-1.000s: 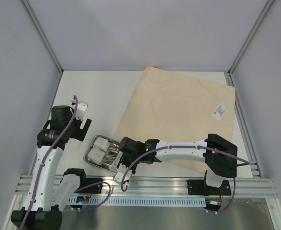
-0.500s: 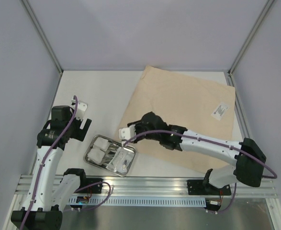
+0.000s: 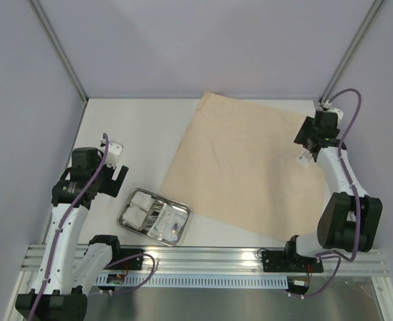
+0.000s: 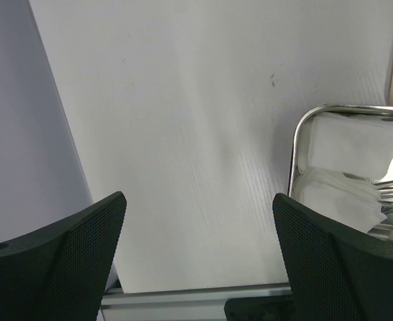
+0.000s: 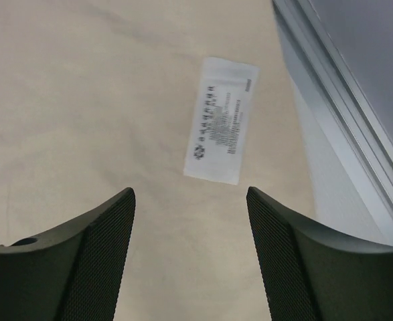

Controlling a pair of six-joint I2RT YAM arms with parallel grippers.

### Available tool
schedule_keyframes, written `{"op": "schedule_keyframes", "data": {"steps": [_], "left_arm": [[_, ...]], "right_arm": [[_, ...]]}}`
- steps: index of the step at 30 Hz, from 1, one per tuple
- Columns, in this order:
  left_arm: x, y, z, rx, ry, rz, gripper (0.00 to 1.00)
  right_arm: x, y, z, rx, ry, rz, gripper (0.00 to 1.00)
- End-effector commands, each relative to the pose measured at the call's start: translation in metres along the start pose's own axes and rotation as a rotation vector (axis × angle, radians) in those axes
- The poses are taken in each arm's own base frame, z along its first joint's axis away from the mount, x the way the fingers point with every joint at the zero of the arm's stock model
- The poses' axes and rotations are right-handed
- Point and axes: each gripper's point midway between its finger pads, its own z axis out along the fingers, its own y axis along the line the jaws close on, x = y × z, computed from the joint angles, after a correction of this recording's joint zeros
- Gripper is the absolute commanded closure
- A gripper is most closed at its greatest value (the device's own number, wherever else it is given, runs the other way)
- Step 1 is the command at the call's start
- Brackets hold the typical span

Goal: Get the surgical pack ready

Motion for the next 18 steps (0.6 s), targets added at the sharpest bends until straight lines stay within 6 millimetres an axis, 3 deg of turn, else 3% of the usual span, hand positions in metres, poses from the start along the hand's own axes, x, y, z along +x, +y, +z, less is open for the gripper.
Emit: {"op": "schedule_keyframes", "data": {"steps": [1, 2, 3, 5, 6, 7, 9, 10, 11, 18], "left_arm": [[-0.002, 0.0, 0.0, 0.003, -0.005, -0.014, 0.0], [-0.002, 0.0, 0.001, 0.005, -0.005, -0.014, 0.0], [-0.001, 0.0, 0.002, 0.007, 0.0, -0.014, 0.0], [-0.002, -0.001, 0.003, 0.01, 0.002, -0.012, 0.0], [-0.001, 0.0, 0.004, 0.009, 0.008, -0.01, 0.0], [-0.002, 0.0, 0.005, 0.008, 0.008, -0.009, 0.0], [0.0, 0.0, 0.008, 0.008, 0.018, -0.005, 0.0], [0.0, 0.0, 0.009, 0.007, 0.02, -0.005, 0.0], [0.0, 0.001, 0.01, 0.007, 0.024, -0.002, 0.0], [0.002, 0.001, 0.016, 0.008, 0.041, 0.004, 0.0]], "right_arm": [[0.032, -0.025, 0.024, 0.002, 0.21, 0.428, 0.3], [0.035, -0.043, 0.035, 0.041, 0.235, 0.481, 0.3], [0.047, -0.047, 0.049, 0.063, 0.285, 0.491, 0.3], [0.04, -0.054, 0.063, 0.093, 0.294, 0.471, 0.3], [0.055, -0.057, 0.076, 0.126, 0.341, 0.455, 0.3], [0.043, -0.057, 0.082, 0.126, 0.325, 0.453, 0.3], [0.047, -0.057, 0.095, 0.136, 0.356, 0.442, 0.3], [0.06, -0.058, 0.105, 0.152, 0.404, 0.431, 0.3], [0.051, -0.058, 0.112, 0.15, 0.395, 0.429, 0.3], [0.074, -0.063, 0.135, 0.209, 0.478, 0.422, 0.31]]}}
